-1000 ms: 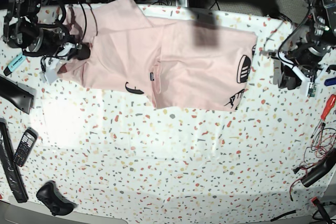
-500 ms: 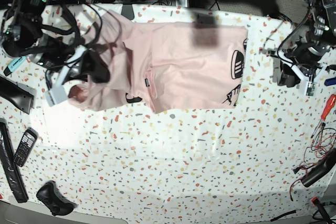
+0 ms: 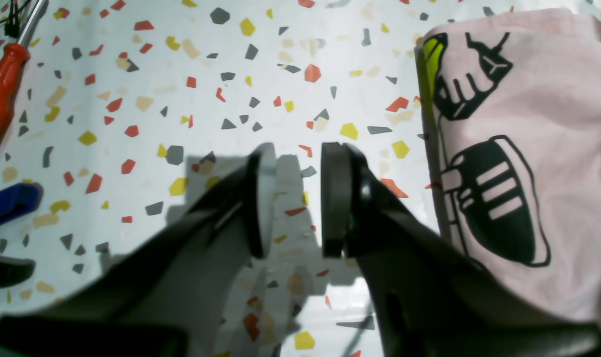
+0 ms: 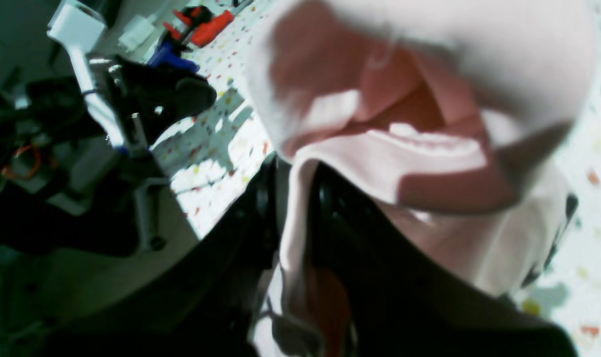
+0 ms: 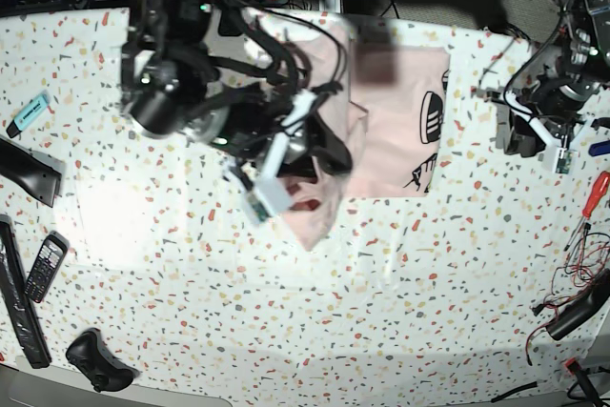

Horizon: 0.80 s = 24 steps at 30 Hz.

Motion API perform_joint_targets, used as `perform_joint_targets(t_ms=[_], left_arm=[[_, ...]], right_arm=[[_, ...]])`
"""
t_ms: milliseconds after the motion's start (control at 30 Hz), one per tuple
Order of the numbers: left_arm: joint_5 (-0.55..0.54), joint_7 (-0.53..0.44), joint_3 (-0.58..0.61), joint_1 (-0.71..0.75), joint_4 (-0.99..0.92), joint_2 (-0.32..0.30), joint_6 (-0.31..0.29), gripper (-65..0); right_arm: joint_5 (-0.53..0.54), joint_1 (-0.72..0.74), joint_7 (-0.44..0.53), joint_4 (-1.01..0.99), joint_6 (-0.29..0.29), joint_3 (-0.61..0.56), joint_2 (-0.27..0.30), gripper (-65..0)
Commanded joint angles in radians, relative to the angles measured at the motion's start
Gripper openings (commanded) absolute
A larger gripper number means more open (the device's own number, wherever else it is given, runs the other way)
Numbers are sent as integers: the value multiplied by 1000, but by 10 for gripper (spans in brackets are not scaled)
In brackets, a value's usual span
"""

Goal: Fold the T-shirt properly
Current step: 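Fold the collar side with the right gripper over toward the left gripper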

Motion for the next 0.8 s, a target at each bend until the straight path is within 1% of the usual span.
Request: perform_joint_targets(t_ms=[0,100,200,433,500,533,633,667,767], left_arm=[[-12,-16,-6,-5,18,-9,-2,-499],[-12,-16,-6,-5,18,-9,-2,-499],[-12,-16,-6,-5,18,-9,-1,-499],[-12,-16,-6,-5,18,-9,-2,-499],[-12,-16,-6,-5,18,-9,-2,-499],[-12,-16,-6,-5,18,-9,-2,-499],[-12,-16,-6,-5,18,-9,-1,-499],[-12,-16,-6,-5,18,-9,-2,-499],[-12,-16,-6,-5,18,-9,-1,-499]], right_arm=[[-2,22,40,1,5,-20,-25,-650],[-55,42,42,-53,5,-67,-80,-650],[-61,58,41,-125,5,-94,-117,-650],[-59,79,43,-261,5,-101,-123,-650],[-44,79,63,-285,5,-101,-123,-648],[-23,79,77,-298,5,-102,-123,-621],[68,90,87,-336,5,-119,-123,-482],[104,96,86,-346,5,-130,-123,-453],[213,119,74,-366,5,-175,-123,-444]])
